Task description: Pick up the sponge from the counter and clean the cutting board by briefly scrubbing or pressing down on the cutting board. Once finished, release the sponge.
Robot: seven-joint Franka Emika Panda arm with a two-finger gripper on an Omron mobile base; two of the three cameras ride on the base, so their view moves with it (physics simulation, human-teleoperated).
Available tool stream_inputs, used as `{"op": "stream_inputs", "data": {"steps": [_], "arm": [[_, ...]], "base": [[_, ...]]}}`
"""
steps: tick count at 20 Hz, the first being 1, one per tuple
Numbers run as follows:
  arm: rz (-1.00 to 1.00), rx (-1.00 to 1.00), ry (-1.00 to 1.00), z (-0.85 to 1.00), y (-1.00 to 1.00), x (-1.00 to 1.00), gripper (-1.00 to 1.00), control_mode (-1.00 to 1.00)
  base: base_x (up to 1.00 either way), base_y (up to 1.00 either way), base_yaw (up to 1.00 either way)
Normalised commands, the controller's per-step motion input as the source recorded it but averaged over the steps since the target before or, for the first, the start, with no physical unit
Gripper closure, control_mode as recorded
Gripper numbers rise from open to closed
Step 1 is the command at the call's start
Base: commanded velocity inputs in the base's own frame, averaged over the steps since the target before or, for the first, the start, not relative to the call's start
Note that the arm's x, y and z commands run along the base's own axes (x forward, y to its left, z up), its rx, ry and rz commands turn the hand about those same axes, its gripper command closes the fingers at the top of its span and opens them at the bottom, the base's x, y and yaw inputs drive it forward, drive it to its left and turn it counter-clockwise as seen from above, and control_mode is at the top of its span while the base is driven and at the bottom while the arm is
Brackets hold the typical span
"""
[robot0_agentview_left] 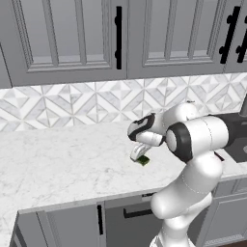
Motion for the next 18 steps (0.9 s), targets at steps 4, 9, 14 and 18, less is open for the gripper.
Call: {"op": "stream_inputs", "data": {"steps": [4, 9, 14, 18], "arm": [[-0.08, 0.0, -0.04, 0.0, 0.0, 0.0, -1.0, -1.0], [-0.16, 0.03, -0.12, 0.53, 0.0, -0.39, -1.0, -1.0], [-0.09, 0.03, -0.06, 0.99, 0.0, -0.65, -1.0, -1.0], [-0.05, 0.0, -0.02, 1.0, 0.0, -0.52, -1.0, -1.0]], "base": [[0.0, 0.0, 0.0], [0.0, 0.0, 0.0], [0.0, 0.0, 0.0], [0.0, 0.0, 0.0]]}}
